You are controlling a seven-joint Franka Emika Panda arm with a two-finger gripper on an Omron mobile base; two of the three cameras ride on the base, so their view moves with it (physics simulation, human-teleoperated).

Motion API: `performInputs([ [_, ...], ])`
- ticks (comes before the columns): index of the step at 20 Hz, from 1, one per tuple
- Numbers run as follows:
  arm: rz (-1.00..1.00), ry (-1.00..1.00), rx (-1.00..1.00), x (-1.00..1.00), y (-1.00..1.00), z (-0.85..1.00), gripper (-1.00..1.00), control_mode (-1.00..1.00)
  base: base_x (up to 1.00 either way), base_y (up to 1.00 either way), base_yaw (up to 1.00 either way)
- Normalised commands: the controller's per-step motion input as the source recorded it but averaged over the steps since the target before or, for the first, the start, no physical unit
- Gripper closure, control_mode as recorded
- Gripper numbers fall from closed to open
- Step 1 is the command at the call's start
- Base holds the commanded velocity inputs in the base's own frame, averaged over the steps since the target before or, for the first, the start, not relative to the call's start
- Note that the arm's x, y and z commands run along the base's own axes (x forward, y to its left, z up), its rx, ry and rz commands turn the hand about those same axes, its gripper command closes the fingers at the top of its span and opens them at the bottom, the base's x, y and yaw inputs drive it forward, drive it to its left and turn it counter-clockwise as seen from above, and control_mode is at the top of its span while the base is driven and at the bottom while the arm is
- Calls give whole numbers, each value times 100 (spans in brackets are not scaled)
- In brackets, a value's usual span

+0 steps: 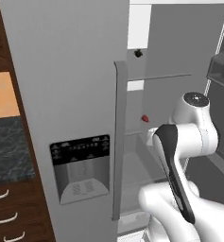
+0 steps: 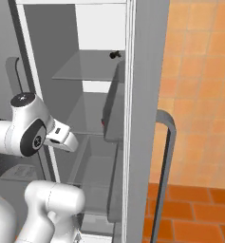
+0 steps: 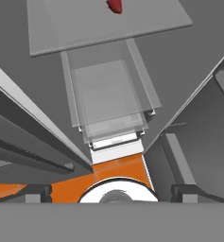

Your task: Take the strawberry from the fridge and place it on top of the pancake, located on the dining counter.

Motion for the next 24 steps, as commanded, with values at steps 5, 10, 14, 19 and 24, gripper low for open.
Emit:
performInputs([
  [5, 0, 0, 0, 0, 0, 0, -100, 100, 30, -18, 5],
  [10, 0, 0, 0, 0, 0, 0, -100, 100, 26, -20, 2],
  [14, 0, 0, 0, 0, 0, 0, -100, 100, 21, -31, 1],
  [19, 0, 0, 0, 0, 0, 0, -100, 100, 16, -38, 0],
  [24, 0, 0, 0, 0, 0, 0, -100, 100, 29, -19, -1],
])
